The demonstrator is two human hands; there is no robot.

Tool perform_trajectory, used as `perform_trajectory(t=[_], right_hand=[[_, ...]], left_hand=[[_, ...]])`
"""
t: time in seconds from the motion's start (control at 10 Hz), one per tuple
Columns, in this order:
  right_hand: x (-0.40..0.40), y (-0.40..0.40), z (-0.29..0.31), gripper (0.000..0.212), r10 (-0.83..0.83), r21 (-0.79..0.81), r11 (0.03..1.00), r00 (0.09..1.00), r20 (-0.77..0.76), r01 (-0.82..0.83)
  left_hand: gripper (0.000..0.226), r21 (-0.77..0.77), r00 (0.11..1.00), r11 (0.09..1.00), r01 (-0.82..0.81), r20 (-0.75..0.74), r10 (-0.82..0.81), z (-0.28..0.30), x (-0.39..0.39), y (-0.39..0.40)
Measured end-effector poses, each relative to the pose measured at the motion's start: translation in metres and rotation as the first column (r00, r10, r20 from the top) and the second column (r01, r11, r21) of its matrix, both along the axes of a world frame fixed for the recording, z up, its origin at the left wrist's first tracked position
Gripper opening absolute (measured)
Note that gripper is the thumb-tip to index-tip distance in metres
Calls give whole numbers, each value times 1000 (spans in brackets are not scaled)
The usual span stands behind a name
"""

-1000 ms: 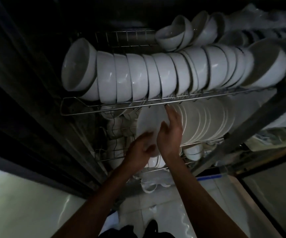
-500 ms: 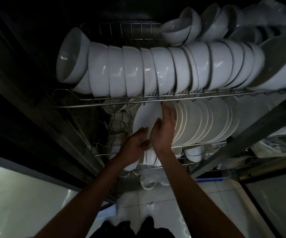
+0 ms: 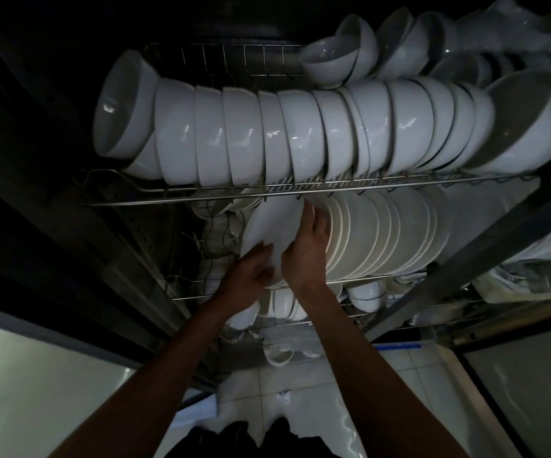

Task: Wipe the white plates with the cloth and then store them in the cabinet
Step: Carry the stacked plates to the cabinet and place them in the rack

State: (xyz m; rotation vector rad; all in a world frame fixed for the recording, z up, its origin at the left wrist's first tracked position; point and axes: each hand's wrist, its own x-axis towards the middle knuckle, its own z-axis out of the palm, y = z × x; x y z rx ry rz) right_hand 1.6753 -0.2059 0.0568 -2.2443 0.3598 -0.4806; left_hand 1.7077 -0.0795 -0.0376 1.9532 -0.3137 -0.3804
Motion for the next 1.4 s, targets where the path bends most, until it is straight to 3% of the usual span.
perform_trajectory(t=[0.1, 0.3, 0.6, 1.1, 1.4], right_hand=[[1, 2, -5, 88, -5, -50, 999, 998, -69, 2], [4, 0, -8, 90, 4, -237, 970, 976, -217, -57], [-4, -5, -14, 80, 22, -502, 853, 972, -236, -141], [-37, -11, -23, 58, 287, -510, 806, 952, -108, -301], [-53, 8, -15, 47, 362, -479, 808, 931, -56, -343]], left_hand=[[58, -5, 1000, 1000, 12, -19, -13, -3, 2, 3], [59, 81, 997, 997, -10, 79, 4, -14, 3, 14], [51, 217, 976, 975, -47, 220, -2, -11, -1, 16], [35, 323, 935, 943, -83, 353, -39, -2, -21, 32], [42, 418, 918, 896, -148, 394, -32, 30, -42, 62]])
